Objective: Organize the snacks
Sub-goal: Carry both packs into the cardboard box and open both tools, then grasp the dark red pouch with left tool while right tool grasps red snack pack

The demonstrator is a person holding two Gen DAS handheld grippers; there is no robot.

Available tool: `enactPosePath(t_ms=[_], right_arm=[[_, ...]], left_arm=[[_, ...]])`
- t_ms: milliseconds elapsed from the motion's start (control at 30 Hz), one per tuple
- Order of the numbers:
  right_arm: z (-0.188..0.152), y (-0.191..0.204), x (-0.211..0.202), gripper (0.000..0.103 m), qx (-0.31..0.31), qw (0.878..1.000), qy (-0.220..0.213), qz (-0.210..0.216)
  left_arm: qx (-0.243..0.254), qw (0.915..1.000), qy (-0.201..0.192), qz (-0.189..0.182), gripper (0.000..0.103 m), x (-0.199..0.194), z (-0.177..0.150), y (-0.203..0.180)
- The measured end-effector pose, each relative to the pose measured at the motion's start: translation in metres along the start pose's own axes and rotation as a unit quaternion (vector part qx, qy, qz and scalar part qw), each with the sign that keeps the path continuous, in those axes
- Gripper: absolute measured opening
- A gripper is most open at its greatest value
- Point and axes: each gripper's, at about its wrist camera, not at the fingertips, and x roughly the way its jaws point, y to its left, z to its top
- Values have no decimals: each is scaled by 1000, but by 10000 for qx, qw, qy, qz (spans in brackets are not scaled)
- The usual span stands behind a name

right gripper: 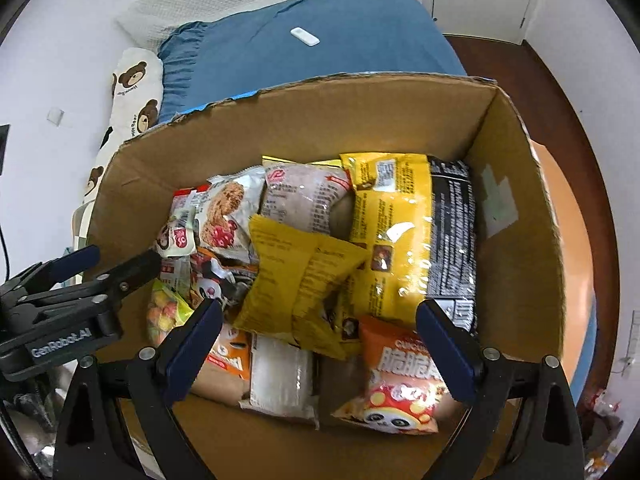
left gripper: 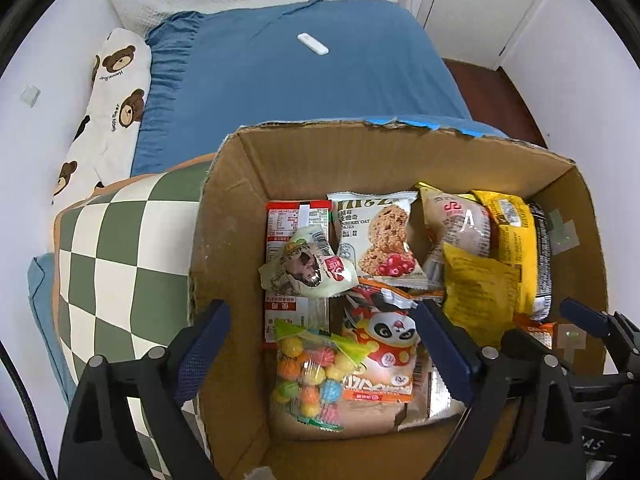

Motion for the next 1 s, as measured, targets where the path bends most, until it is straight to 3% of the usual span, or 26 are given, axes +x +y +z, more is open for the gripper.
enactPosePath(t_ms=[400,733,1000], right_arm=[[-43,1,-55,99,-242,9977,-624,-132],[-103,14,-115,99,-543,9887,-1389,-154],[-154,23,-164,99,-686,9782,-1957,-115]], left_arm=[[-105,9976,-678,-78,94,-56,-54,-4],[-79,9882,-1531,12,94,-127,-116,-1],[-66,9811,-1932,35,94,-164,-162,-2]])
